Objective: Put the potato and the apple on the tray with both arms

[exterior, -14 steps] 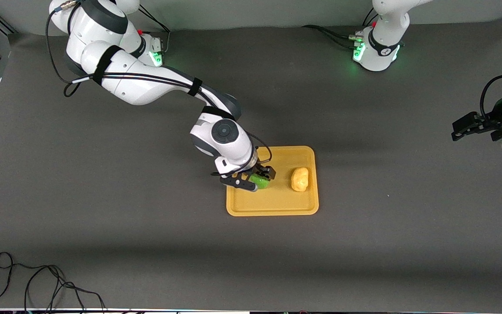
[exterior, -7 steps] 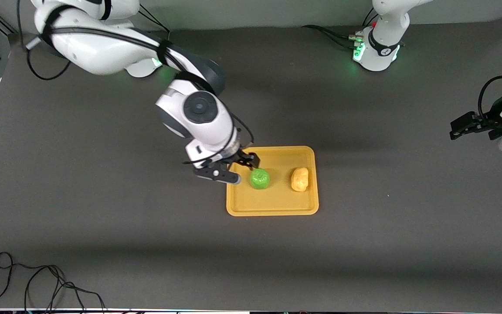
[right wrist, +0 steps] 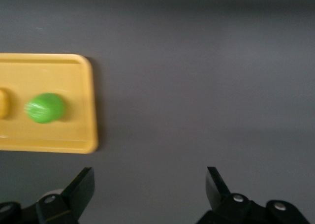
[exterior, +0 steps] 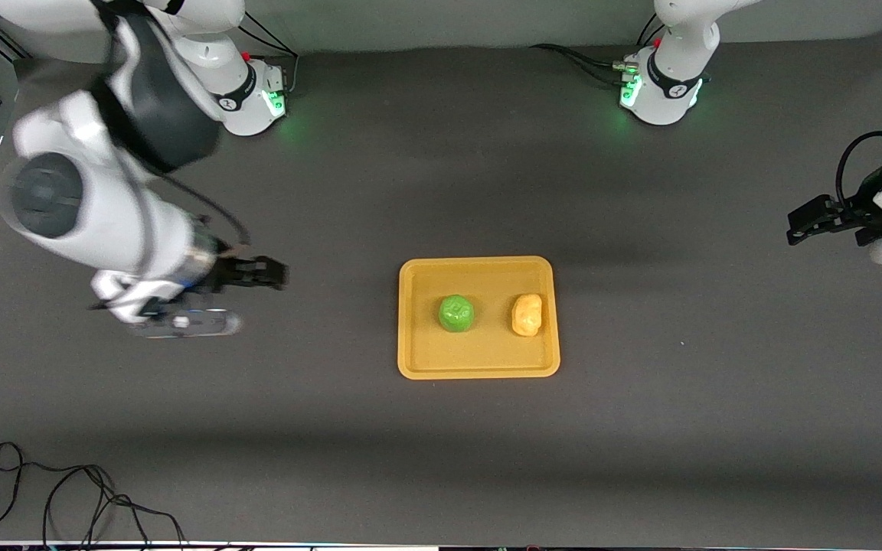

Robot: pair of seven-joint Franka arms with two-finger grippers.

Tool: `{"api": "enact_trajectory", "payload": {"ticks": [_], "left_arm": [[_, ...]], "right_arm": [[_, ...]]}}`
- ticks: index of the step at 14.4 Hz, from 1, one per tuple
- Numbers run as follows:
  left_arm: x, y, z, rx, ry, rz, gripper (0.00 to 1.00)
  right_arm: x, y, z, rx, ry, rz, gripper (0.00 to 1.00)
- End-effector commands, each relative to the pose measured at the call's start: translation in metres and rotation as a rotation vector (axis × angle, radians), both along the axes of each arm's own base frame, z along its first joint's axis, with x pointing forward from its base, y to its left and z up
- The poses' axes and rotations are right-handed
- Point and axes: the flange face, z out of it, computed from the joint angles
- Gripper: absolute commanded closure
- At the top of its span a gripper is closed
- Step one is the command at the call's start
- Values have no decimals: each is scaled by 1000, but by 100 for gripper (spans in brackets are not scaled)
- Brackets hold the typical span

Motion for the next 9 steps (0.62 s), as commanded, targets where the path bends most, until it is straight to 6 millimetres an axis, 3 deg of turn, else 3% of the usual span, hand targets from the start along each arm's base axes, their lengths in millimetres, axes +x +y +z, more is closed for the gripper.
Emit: {"api": "enact_trajectory", "payload": {"ticks": [1, 3, 6, 9], "left_arm": [[-7, -3, 7, 4, -6, -16, 0], [-6, -5, 7, 3, -9, -18, 0], [-5, -9, 6, 3, -9, -15, 0], [-5, -15, 6, 3, -9, -21, 0]], "right_arm": [[-25, -49, 4, -36, 3, 8, 0], [-34, -81, 12, -50, -12, -22, 0], [-73, -122, 28, -54, -112, -15, 0], [-77, -143, 28, -42, -78, -9, 0]]}}
